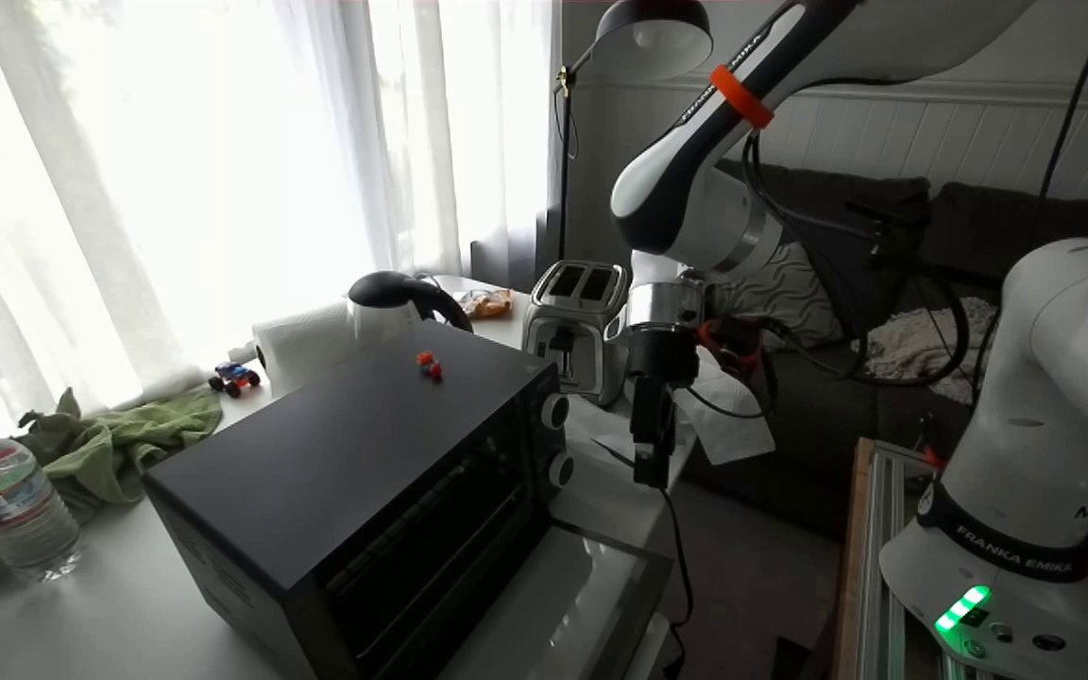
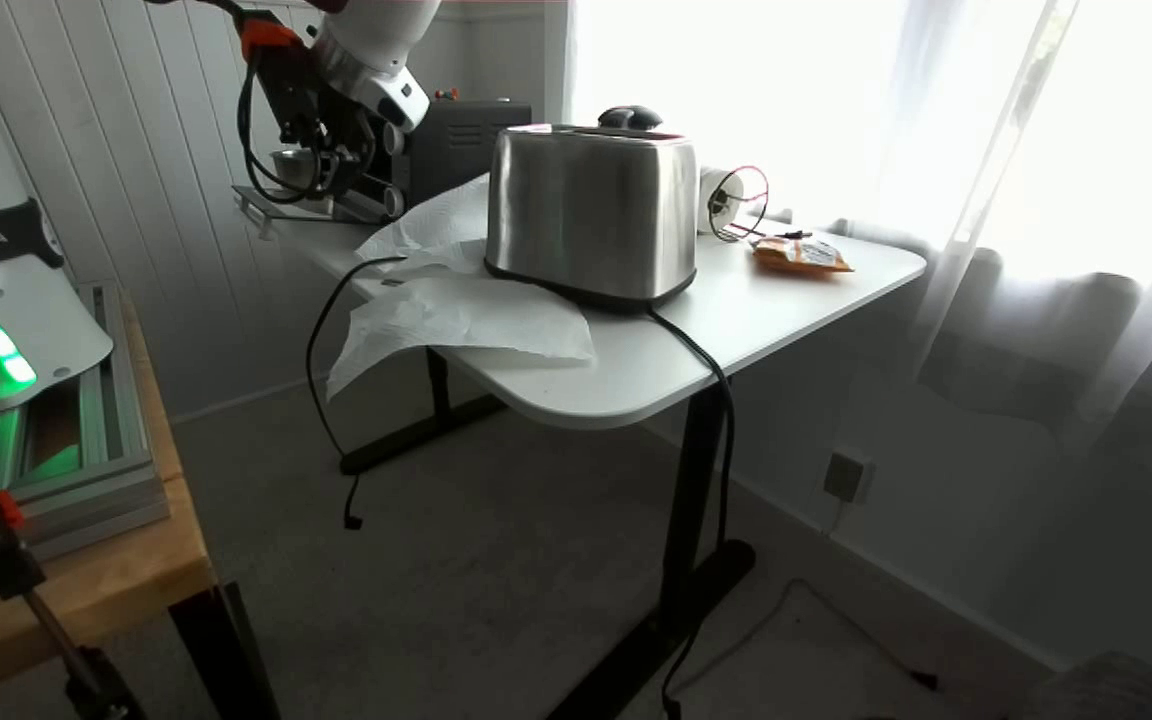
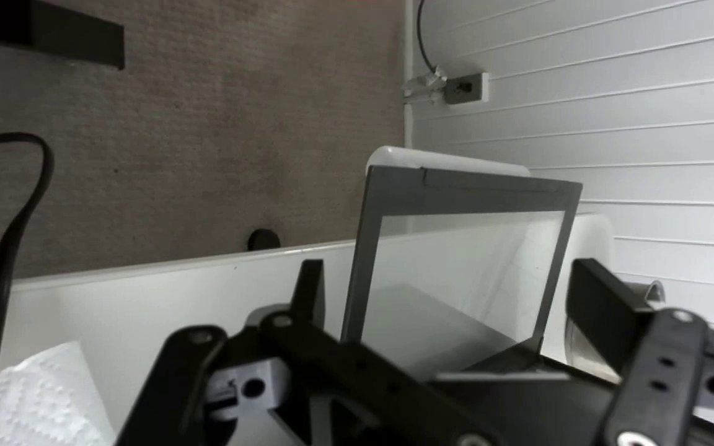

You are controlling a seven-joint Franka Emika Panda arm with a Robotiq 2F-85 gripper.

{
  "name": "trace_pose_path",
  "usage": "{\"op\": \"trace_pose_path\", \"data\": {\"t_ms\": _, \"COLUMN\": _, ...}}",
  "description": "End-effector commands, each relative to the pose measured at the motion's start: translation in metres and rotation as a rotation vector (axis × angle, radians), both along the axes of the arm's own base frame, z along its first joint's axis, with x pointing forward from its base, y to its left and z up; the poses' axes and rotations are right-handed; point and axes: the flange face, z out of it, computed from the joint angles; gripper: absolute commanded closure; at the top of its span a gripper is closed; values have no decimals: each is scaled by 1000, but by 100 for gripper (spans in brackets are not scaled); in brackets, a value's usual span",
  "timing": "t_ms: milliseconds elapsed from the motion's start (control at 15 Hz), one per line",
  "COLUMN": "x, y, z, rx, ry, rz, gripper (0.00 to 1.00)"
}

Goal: Close the opened oven door

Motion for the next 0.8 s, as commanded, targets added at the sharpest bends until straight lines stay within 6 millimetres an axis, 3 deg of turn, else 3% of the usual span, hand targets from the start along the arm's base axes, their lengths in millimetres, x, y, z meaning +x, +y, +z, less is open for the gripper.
{"op": "trace_pose_path", "data": {"t_ms": 0, "x": 10, "y": 2, "z": -14, "rx": 58, "ry": 60, "rz": 5, "gripper": 0}}
{"op": "trace_pose_path", "data": {"t_ms": 333, "x": 20, "y": 2, "z": -41, "rx": 66, "ry": 58, "rz": -30, "gripper": 0}}
{"op": "trace_pose_path", "data": {"t_ms": 733, "x": 33, "y": 22, "z": -64, "rx": 96, "ry": -24, "rz": -109, "gripper": 0}}
